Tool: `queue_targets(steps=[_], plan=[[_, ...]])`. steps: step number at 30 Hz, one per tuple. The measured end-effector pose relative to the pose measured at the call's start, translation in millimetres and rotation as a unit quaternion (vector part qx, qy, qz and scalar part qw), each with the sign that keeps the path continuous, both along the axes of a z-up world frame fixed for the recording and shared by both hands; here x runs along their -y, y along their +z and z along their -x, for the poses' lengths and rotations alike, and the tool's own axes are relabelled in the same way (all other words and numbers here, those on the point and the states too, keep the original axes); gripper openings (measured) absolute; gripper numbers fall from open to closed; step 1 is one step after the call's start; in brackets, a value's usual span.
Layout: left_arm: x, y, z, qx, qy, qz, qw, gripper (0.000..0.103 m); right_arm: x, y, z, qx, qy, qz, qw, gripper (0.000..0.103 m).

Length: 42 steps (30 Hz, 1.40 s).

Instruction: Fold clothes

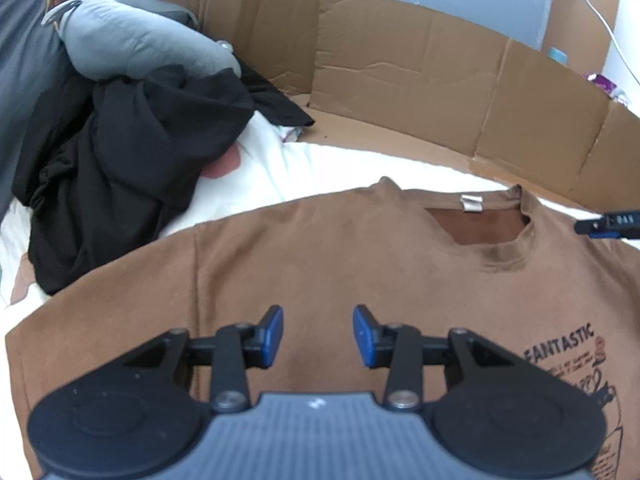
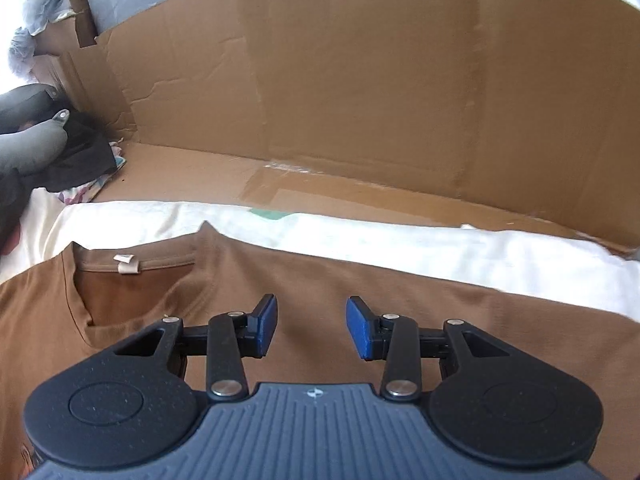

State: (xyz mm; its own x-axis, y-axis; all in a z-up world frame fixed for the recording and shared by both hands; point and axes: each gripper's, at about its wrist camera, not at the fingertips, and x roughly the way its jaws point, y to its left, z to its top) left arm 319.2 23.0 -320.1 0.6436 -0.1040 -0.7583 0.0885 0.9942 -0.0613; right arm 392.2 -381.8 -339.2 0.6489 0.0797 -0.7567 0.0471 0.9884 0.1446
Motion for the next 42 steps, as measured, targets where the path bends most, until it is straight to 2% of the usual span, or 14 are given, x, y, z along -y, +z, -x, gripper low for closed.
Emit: queue_targets(steps=[4, 12, 17, 20, 22, 23, 24, 31, 34, 36, 39, 42], plan=[[-11.5, -2.7, 2.4, 0.000, 0.019, -0.004, 0.9998, 0.047, -16.6, -11.6, -18.2, -0.017, -0.015, 0.007, 1.000, 0.046], [-24.5, -0.8, 7.6, 0.007, 0.030, 0.007, 0.9995, 0.051, -27.1, -22.6, -46.3, -0.013, -0.046, 0.019, 0.999, 0.048], [-23.6, -4.5, 6.9, 0.005, 0.027, 0.014, 0.9995, 0.052, -30.8, -13.7, -54.4, -0.006, -0.042, -0.003, 0.999, 0.048], [-21.8, -4.4, 8.7, 0.010, 0.020, 0.014, 0.9997, 0.052, -28.6, -0.7, -45.4, 0.017, -0.045, -0.016, 0.999, 0.047], [-22.3, -4.2, 9.7, 0.012, 0.023, 0.018, 0.9995, 0.053, -28.5, 1.5, -39.3, 0.010, -0.051, -0.020, 0.998, 0.043], [-22.9, -4.3, 10.0, 0.013, 0.026, 0.020, 0.9994, 0.053, -29.3, -0.1, -38.4, -0.003, -0.055, -0.025, 0.998, 0.032], [-23.3, -4.7, 10.3, 0.012, 0.028, 0.022, 0.9993, 0.053, -31.5, -1.9, -38.5, -0.010, -0.053, -0.026, 0.998, 0.025], [-22.7, -3.8, 12.3, 0.011, 0.030, 0.022, 0.9992, 0.053, -54.2, -17.4, -57.3, -0.022, -0.020, -0.008, 1.000, 0.026], [-22.2, -3.7, 10.4, 0.012, 0.036, 0.026, 0.9990, 0.053, -47.6, -10.1, -60.7, -0.021, -0.022, -0.028, 0.999, 0.031], [-20.9, -3.5, 8.7, 0.013, 0.041, 0.028, 0.9987, 0.053, -40.3, -2.9, -58.5, -0.020, -0.025, -0.046, 0.998, 0.040], [-17.5, -3.0, 8.1, 0.016, 0.049, 0.034, 0.9981, 0.057, -32.3, 12.3, -48.2, -0.019, -0.009, -0.050, 0.999, 0.041], [-7.7, -2.7, 10.5, 0.017, 0.043, 0.036, 0.9983, 0.061, -19.6, 30.0, -29.8, -0.027, 0.002, -0.076, 0.997, 0.045]])
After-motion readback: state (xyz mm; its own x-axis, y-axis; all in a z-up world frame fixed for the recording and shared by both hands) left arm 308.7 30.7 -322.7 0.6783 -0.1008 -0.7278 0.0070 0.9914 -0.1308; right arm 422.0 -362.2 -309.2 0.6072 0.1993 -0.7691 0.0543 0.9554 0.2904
